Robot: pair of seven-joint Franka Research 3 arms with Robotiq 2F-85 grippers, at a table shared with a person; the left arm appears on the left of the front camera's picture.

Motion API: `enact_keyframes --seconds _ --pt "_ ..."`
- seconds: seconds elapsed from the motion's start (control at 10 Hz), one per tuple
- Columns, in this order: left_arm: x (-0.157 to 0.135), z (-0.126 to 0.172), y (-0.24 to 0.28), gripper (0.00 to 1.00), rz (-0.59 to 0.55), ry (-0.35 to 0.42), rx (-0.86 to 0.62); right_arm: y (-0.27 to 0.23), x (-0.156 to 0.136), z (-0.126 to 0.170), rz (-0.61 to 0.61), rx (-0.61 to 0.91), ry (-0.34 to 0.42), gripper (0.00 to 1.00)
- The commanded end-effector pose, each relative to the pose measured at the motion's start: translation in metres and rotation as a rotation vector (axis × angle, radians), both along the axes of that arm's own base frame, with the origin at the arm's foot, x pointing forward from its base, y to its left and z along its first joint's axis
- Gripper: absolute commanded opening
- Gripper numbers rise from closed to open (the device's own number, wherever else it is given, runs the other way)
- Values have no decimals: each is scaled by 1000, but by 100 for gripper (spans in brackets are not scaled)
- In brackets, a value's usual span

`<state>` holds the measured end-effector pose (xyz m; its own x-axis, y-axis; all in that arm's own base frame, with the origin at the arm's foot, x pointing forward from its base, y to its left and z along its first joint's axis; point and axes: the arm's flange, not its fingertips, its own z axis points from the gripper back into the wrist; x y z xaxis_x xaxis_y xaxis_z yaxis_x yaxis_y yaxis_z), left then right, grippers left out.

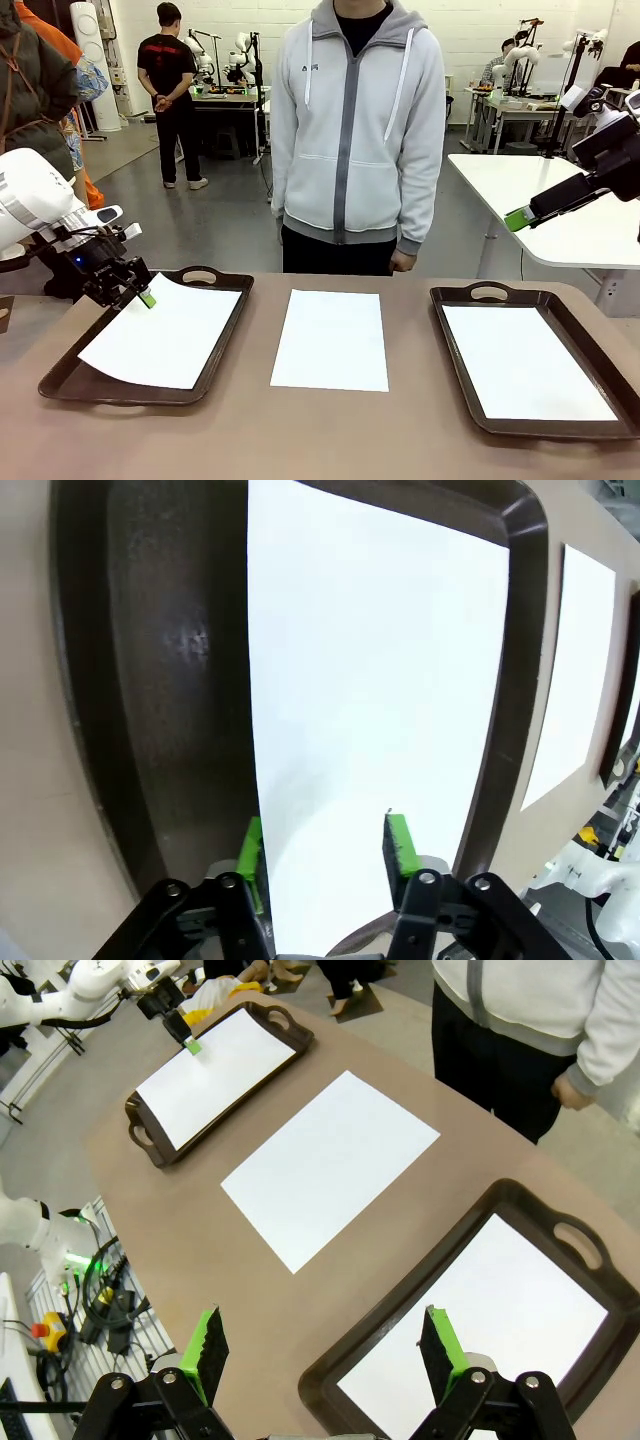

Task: Sort the A4 documents.
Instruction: Place the A4 Paper in the designated Handle tray.

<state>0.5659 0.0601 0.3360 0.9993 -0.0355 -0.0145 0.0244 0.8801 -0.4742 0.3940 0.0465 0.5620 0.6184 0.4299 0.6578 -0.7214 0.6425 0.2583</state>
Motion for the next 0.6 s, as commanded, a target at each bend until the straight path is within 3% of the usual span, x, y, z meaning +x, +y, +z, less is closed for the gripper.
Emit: enact_keyframes --seconds 0.0,0.1,0.2,0.3,0.4,0.5 --pt "-8 8 3 85 29 2 62 0 0 -1 0 1 3 100" --pt "-8 9 3 72 28 -1 63 0 0 -1 0 1 3 100" --pt "-8 8 4 100 23 0 64 0 0 -1 0 1 3 100" --pt "-8 8 4 92 26 3 64 0 0 -1 0 1 3 100" --pt "-9 8 4 100 24 3 61 0 0 -1 0 1 3 100" --pt "-9 8 3 100 26 1 55 0 0 -1 0 1 3 100"
